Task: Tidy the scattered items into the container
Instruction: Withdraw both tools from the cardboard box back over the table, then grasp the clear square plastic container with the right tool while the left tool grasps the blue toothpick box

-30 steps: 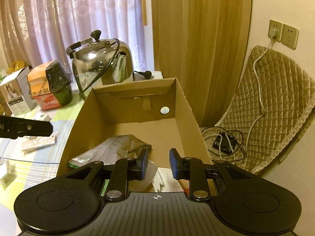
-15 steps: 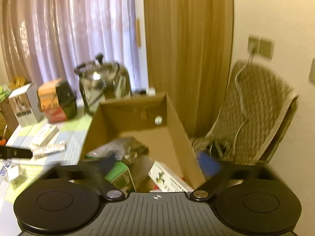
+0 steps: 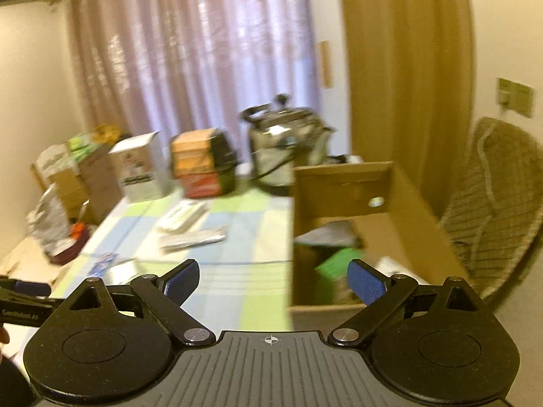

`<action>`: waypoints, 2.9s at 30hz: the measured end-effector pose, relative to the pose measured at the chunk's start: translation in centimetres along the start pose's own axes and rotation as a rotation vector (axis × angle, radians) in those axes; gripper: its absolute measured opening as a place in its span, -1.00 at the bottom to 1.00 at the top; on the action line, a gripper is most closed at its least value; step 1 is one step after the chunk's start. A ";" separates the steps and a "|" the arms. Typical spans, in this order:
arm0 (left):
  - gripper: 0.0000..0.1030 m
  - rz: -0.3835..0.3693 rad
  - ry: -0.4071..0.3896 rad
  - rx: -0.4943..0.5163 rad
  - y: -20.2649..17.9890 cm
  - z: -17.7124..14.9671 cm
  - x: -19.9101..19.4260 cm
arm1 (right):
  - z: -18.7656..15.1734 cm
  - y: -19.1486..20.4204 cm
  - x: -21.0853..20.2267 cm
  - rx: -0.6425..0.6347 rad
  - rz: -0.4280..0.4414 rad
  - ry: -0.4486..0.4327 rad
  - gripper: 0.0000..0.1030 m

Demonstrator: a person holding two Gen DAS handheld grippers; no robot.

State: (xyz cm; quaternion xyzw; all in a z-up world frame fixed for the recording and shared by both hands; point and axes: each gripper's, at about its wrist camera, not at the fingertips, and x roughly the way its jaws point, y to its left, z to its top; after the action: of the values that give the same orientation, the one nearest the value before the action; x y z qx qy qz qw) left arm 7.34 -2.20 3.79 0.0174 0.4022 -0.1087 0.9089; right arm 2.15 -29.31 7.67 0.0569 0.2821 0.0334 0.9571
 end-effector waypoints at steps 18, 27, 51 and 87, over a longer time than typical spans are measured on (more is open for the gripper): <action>0.97 0.120 -0.054 -0.037 7.8 -2.8 -5.4 | -1.7 9.8 1.3 -0.123 0.178 0.097 0.92; 0.97 0.161 -0.069 -0.052 9.9 -2.9 -5.4 | -1.5 12.1 3.0 -0.179 0.216 0.123 0.92; 0.97 0.169 -0.001 -0.001 13.5 -1.1 1.2 | -2.7 16.4 13.2 -0.237 0.264 0.240 0.92; 0.97 0.144 0.061 0.060 20.0 0.4 13.5 | -4.8 22.9 33.8 -0.408 0.431 0.361 0.91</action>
State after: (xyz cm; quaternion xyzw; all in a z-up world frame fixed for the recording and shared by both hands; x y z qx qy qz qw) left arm 20.69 14.74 -7.02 0.0767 0.4241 -0.0544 0.9007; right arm 27.14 -2.94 -11.55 -0.0841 0.4160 0.3002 0.8543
